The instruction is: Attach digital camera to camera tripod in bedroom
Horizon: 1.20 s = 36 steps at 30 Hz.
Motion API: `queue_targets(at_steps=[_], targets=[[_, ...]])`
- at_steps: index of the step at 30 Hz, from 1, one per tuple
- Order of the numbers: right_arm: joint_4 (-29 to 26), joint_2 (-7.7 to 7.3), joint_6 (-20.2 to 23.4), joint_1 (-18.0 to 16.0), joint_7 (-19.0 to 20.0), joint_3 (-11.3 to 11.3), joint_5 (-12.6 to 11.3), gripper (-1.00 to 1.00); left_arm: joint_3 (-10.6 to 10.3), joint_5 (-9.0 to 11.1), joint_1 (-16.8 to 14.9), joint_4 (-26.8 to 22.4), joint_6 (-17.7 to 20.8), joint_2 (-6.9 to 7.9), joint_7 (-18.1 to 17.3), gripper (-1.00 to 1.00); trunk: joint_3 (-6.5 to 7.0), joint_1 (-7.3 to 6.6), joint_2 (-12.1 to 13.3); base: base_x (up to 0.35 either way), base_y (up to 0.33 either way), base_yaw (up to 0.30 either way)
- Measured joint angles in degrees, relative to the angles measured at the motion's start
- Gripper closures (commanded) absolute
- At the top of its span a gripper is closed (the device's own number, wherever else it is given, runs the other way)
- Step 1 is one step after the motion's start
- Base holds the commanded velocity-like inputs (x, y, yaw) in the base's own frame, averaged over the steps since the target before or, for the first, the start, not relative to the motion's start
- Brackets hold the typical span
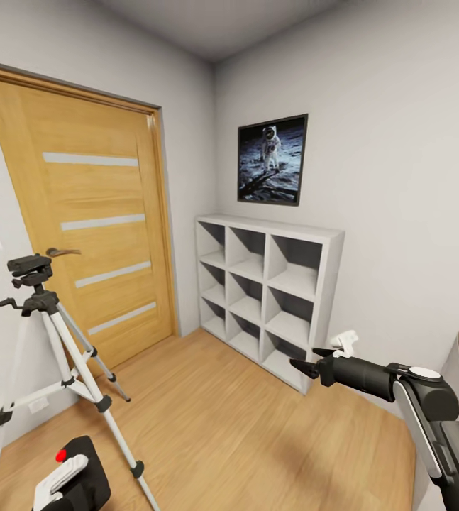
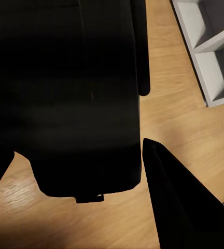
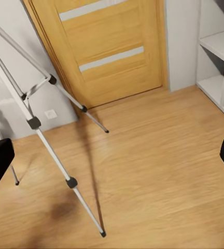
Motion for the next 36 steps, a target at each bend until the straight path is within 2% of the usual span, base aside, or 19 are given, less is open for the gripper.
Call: queue_targets(at_steps=[16, 26, 36], targets=[[-0.01, -0.02, 0.01, 0.01, 0.17, 0.17, -0.01, -1.00, 0.16, -0.53, 0.12, 0.19, -0.01, -0.08, -0.35, 1.00, 3.23, -3.52, 6.43, 0.000, 0.000, 0.035], [-0.01, -0.06, 0.06, 0.04, 4.03, 0.00, -0.03, -1.00, 0.19, -0.60, 0.12, 0.20, -0.01, -0.08, -0.28, 1.00, 5.04, -5.72, 10.45, 0.000, 0.000, 0.000], [-0.02, -0.08, -0.17, 0.01, 4.75, -0.08, 0.03, -1.00, 0.23, -0.61, 0.09, 0.18, 0.00, -0.09, -0.22, 1.00, 6.74, -7.91, 14.39, 0.000, 0.000, 0.000]])
